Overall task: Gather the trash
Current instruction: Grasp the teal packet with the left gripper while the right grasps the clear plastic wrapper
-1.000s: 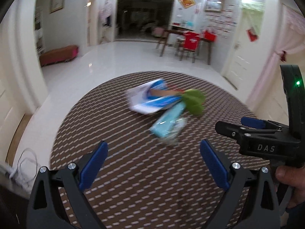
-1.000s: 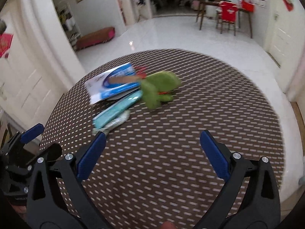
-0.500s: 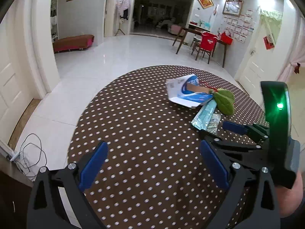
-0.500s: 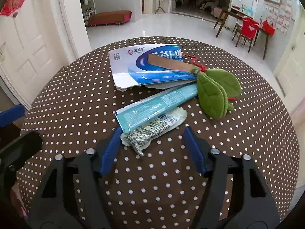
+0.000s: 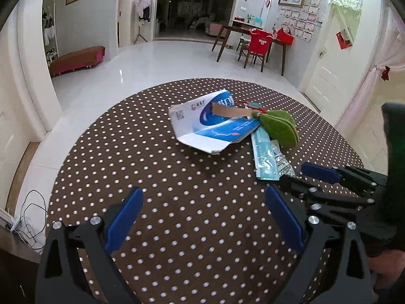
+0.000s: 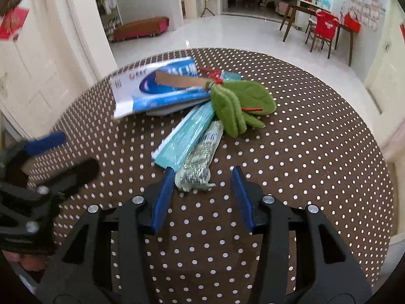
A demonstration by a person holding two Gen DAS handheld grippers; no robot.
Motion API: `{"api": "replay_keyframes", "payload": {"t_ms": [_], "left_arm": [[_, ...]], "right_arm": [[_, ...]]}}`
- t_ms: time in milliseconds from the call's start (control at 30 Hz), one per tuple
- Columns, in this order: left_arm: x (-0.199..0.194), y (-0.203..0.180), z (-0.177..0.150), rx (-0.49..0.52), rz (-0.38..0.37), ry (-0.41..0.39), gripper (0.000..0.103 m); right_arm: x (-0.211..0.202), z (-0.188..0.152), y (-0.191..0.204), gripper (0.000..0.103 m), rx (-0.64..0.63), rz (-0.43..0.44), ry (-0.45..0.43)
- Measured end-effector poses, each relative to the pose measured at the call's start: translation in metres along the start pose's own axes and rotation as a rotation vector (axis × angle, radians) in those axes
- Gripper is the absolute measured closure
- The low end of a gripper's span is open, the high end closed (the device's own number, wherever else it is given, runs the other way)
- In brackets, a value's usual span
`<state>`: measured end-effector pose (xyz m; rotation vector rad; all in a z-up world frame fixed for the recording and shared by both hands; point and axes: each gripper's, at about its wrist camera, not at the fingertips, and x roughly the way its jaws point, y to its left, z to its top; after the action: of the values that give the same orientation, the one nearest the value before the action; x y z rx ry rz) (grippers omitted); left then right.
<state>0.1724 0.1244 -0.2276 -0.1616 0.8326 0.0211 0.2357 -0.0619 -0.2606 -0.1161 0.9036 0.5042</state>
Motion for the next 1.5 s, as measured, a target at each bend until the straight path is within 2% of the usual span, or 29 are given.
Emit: {"api": "replay_keyframes", "payload": {"t_ms": [100, 233, 300, 400, 467, 567, 767, 833, 900, 933, 1000, 1100, 1233, 1267, 1367, 1500], "left_arm": [[0.003, -0.001, 0.000, -0.005, 0.006, 0.004, 0.008], [0.009, -0.003, 0.003, -0.008, 0.016, 0.010, 0.008], [0.013, -0.006, 0.006, -0.004, 0.019, 0.011, 0.008], [0.017, -0.011, 0.011, -0.006, 0.029, 0.010, 0.009], [0.018, -0.012, 0.012, -0.010, 0.009, 0.013, 0.009], [0.022, -0.025, 0.017, 0.023, -0.010, 0.012, 0.009], [0.045, -0.062, 0.028, 0.108, -0.052, 0.036, 0.009], [0.056, -0.070, 0.032, 0.124, -0.045, 0.050, 0.009], [0.068, -0.079, 0.035, 0.139, -0.043, 0.069, 0.011], [0.076, -0.083, 0.037, 0.142, -0.034, 0.082, 0.018], [0.085, -0.089, 0.040, 0.144, -0.018, 0.101, 0.024], [0.085, -0.095, 0.042, 0.146, -0.029, 0.099, 0.025], [0.100, -0.111, 0.047, 0.215, 0.024, 0.096, 0.024], [0.103, -0.112, 0.051, 0.212, 0.016, 0.095, 0.025], [0.106, -0.115, 0.059, 0.237, 0.002, 0.079, 0.073], [0.096, -0.113, 0.050, 0.240, -0.034, 0.090, 0.075]], "right_arm": [[-0.009, 0.008, -0.013, 0.056, 0.049, 0.059, -0.020], [0.003, 0.019, -0.011, 0.056, 0.011, 0.006, -0.009], [0.020, 0.023, -0.006, 0.071, -0.009, -0.011, 0.025], [0.026, 0.023, 0.005, 0.076, -0.095, -0.088, -0.013], [0.023, 0.020, 0.002, 0.088, -0.101, -0.083, -0.010], [0.010, 0.009, -0.016, 0.091, -0.054, -0.068, -0.004], [-0.020, -0.014, -0.066, 0.092, 0.077, -0.056, -0.008], [-0.030, -0.024, -0.077, 0.092, 0.115, -0.056, -0.014], [-0.034, -0.027, -0.085, 0.092, 0.135, -0.057, -0.019], [-0.036, -0.031, -0.086, 0.092, 0.145, -0.054, -0.021], [-0.042, -0.036, -0.084, 0.092, 0.157, -0.054, -0.025], [-0.045, -0.040, -0.090, 0.092, 0.167, -0.045, -0.031], [-0.049, -0.050, -0.098, 0.092, 0.178, -0.032, -0.029], [-0.051, -0.054, -0.099, 0.092, 0.181, -0.028, -0.032], [-0.054, -0.054, -0.100, 0.092, 0.187, -0.016, -0.038], [-0.057, -0.051, -0.102, 0.092, 0.191, -0.007, -0.049]]}}
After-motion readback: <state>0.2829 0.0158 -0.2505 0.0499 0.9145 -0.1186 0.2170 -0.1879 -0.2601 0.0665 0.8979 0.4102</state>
